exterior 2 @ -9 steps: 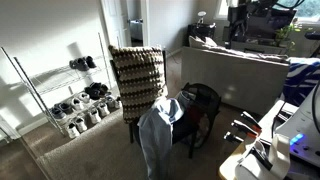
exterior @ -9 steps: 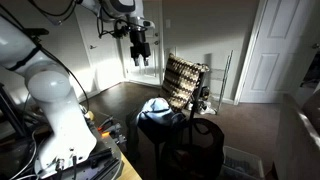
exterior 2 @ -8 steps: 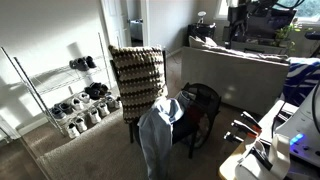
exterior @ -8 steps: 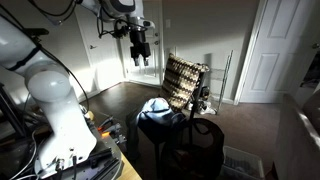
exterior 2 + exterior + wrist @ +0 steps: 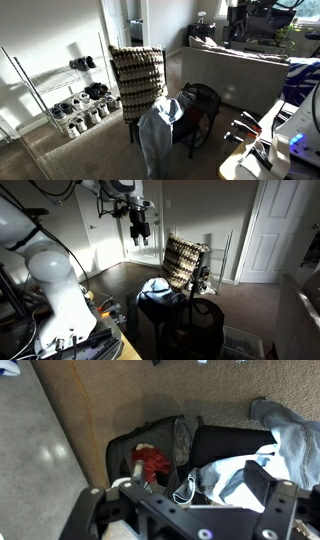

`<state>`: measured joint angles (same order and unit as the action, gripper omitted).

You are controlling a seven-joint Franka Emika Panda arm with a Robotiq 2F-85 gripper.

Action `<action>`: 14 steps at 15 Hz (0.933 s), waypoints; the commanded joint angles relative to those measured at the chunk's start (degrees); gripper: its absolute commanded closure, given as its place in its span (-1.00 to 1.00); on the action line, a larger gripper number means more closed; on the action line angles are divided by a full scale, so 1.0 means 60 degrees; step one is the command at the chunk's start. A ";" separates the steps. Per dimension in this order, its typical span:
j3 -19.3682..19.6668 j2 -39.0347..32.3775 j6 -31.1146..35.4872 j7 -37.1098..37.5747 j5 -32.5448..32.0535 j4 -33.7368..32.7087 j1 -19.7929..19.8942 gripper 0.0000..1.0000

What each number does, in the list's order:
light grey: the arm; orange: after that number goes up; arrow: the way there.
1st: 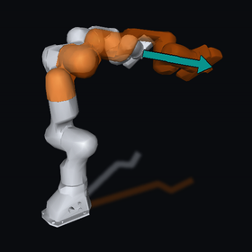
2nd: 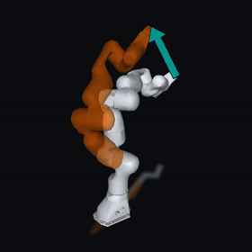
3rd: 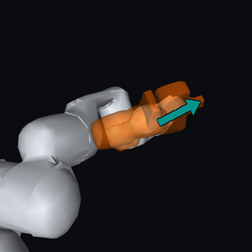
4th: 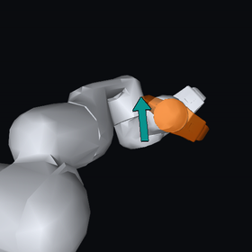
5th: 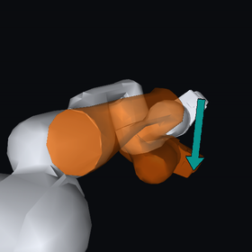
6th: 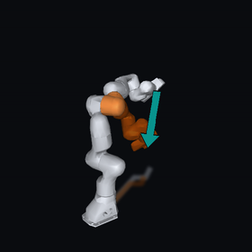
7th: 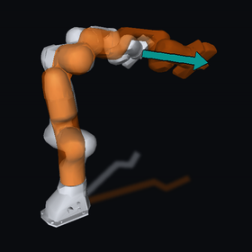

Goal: Move the jeans to the chair on the right

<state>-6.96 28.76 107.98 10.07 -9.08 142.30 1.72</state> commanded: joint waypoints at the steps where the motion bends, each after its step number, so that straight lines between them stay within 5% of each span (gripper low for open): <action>1: -0.0337 -0.0297 0.0056 0.0681 0.0336 -0.0633 -0.0493 -1.00; 6: -0.1348 -0.1500 0.0053 0.1483 0.0182 -0.2361 -0.1150 -1.00; 10: -0.2003 -0.2835 0.0440 0.1839 -0.1606 -0.3866 -0.1202 -1.00; 14: -0.1884 -0.4222 0.1370 0.1591 -0.3091 -0.5012 -0.1387 -1.00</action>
<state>-19.12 10.08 113.42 19.60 -22.95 117.53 -5.66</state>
